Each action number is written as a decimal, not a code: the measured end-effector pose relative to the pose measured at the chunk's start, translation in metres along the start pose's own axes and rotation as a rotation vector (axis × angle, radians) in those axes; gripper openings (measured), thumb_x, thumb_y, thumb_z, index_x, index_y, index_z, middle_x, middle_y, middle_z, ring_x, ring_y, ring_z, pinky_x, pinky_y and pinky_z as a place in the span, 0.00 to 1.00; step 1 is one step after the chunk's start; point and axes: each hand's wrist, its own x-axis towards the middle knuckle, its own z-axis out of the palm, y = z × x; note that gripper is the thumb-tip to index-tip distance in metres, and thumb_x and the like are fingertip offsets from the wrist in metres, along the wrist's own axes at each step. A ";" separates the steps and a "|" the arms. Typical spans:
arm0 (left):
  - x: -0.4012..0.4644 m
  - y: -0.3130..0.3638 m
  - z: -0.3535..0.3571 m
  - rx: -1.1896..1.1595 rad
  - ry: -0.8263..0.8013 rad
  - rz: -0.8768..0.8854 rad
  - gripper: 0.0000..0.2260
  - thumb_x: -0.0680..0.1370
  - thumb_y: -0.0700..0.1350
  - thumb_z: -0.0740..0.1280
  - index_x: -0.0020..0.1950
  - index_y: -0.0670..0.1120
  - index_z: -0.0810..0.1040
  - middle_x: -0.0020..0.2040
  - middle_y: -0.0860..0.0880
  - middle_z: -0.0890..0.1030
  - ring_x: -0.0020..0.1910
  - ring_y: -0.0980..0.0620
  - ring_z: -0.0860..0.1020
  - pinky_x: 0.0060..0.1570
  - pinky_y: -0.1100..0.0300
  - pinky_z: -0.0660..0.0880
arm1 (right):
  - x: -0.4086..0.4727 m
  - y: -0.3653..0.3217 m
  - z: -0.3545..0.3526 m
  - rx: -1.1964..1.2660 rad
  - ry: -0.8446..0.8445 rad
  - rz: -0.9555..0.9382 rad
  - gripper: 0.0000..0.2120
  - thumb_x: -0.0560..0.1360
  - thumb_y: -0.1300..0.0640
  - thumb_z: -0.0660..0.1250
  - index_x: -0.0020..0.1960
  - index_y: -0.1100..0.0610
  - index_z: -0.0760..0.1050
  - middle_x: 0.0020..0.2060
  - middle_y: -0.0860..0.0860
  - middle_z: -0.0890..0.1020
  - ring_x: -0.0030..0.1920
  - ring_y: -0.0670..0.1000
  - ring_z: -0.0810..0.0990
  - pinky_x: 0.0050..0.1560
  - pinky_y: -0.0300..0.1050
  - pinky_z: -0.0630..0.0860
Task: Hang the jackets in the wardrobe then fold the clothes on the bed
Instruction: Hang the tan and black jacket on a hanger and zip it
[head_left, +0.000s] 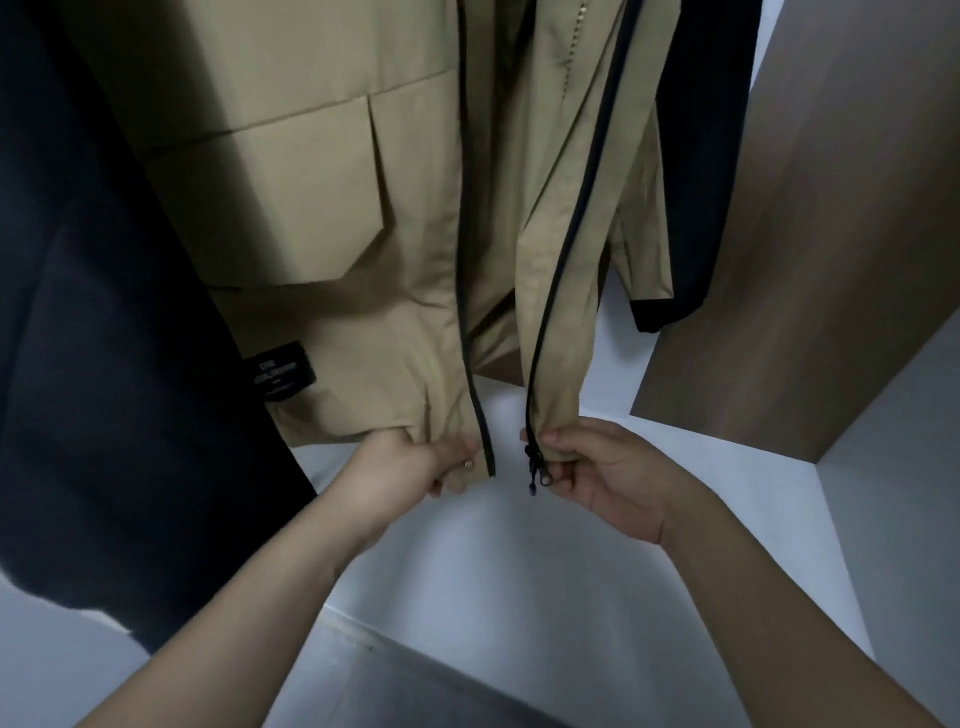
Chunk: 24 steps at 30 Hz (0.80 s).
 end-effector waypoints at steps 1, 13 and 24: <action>0.000 0.001 0.001 -0.071 0.048 0.017 0.08 0.76 0.41 0.71 0.38 0.39 0.81 0.32 0.45 0.81 0.32 0.48 0.74 0.33 0.60 0.69 | -0.001 0.000 0.001 -0.021 0.003 -0.016 0.18 0.64 0.60 0.74 0.52 0.64 0.77 0.33 0.53 0.77 0.30 0.47 0.74 0.39 0.42 0.71; 0.001 -0.010 0.017 -0.128 0.212 0.129 0.14 0.75 0.47 0.72 0.29 0.48 0.79 0.25 0.53 0.75 0.27 0.58 0.74 0.33 0.71 0.71 | 0.005 0.011 0.015 0.008 -0.112 -0.111 0.08 0.66 0.62 0.73 0.44 0.59 0.82 0.39 0.54 0.82 0.37 0.48 0.80 0.42 0.40 0.78; -0.006 -0.005 0.026 -0.086 0.325 0.105 0.15 0.75 0.48 0.72 0.31 0.50 0.72 0.21 0.61 0.74 0.23 0.67 0.73 0.24 0.76 0.65 | 0.011 0.019 0.015 0.157 -0.127 -0.073 0.08 0.67 0.64 0.72 0.45 0.60 0.83 0.42 0.56 0.83 0.40 0.50 0.81 0.43 0.42 0.79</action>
